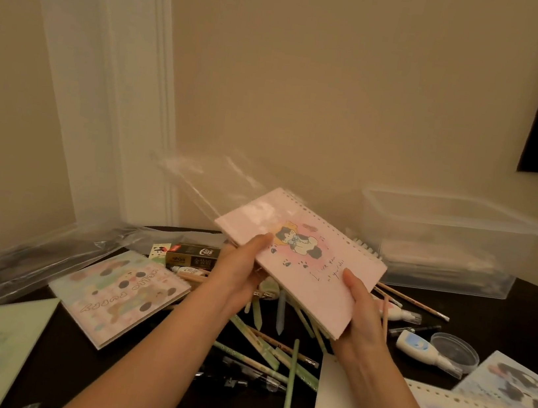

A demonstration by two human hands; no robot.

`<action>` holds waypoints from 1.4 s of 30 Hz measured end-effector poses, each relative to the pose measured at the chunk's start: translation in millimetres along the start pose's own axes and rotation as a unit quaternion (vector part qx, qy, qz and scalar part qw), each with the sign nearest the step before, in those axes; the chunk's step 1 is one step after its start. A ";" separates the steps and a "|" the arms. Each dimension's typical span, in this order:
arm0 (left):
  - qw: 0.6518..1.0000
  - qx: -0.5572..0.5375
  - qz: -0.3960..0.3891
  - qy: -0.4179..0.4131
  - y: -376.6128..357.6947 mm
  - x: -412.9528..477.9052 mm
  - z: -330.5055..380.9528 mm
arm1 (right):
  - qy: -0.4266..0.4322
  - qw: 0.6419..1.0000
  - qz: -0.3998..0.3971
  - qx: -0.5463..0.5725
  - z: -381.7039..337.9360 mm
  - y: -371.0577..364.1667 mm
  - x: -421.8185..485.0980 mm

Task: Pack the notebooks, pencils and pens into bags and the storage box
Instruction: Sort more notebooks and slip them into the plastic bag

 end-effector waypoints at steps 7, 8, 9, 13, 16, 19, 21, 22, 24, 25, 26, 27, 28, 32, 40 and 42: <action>0.987 0.149 0.025 -0.046 -2.5 -4.9 -3.1 | -0.011 0.999 -0.008 0.042 9.7 -0.4 4.4; 0.987 0.155 0.016 -0.040 -4.4 -7.6 -3.5 | -0.011 0.999 -0.017 0.050 10.2 -2.0 4.1; 0.987 0.159 0.003 -0.030 -5.5 -10.1 -3.6 | -0.010 0.998 -0.022 0.057 10.4 -3.4 4.3; 0.987 0.146 -0.038 0.054 2.0 -9.3 -0.9 | 0.001 0.997 -0.027 0.070 5.8 -4.0 4.4; 0.996 0.078 0.006 0.048 13.8 -0.2 6.3 | 0.008 0.997 -0.034 0.069 3.6 -2.3 4.5; 0.999 -0.007 0.038 -0.001 17.6 8.5 16.5 | 0.004 0.997 -0.045 0.063 5.4 -2.0 5.8; 0.998 -0.043 0.033 -0.014 15.0 13.9 20.4 | 0.001 0.997 -0.053 0.059 7.5 -3.4 6.4; 0.998 -0.048 0.035 -0.019 13.6 15.9 20.0 | 0.000 0.997 -0.059 0.056 8.5 -4.5 6.2; 0.997 -0.017 0.046 -0.055 11.7 17.1 18.3 | -0.009 0.996 -0.067 0.058 11.8 -6.0 5.4; 0.995 0.010 0.051 -0.081 10.6 16.7 18.8 | -0.017 0.995 -0.069 0.064 13.4 -6.4 5.1; 0.992 0.036 0.053 -0.108 9.1 15.4 20.6 | -0.024 0.995 -0.071 0.071 15.2 -7.4 4.5; 0.988 0.060 0.052 -0.130 6.3 13.7 23.3 | -0.029 0.994 -0.072 0.078 16.6 -8.4 4.6; 0.984 0.082 0.045 -0.149 3.4 11.7 26.0 | -0.035 0.993 -0.075 0.083 17.6 -9.5 3.5; 0.963 0.170 -0.004 -0.207 -15.8 -6.9 22.8 | -0.055 0.988 -0.099 0.105 16.4 -14.0 -2.5; 0.968 0.232 -0.096 -0.017 -19.0 -17.9 4.5 | -0.015 0.984 -0.111 0.136 -8.3 -12.5 -7.9; 0.983 0.170 -0.075 0.002 -11.2 -13.4 13.5 | -0.016 0.985 -0.118 0.126 -7.8 -11.9 -6.5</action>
Point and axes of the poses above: each hand's wrist, its own x-axis towards the middle knuckle, its own y-axis out of the back of the hand, z = x × y, the point moved 3 cm from there along x, towards the middle knuckle, and after that the axes turned 2 degrees about x, right-handed, at the moved point
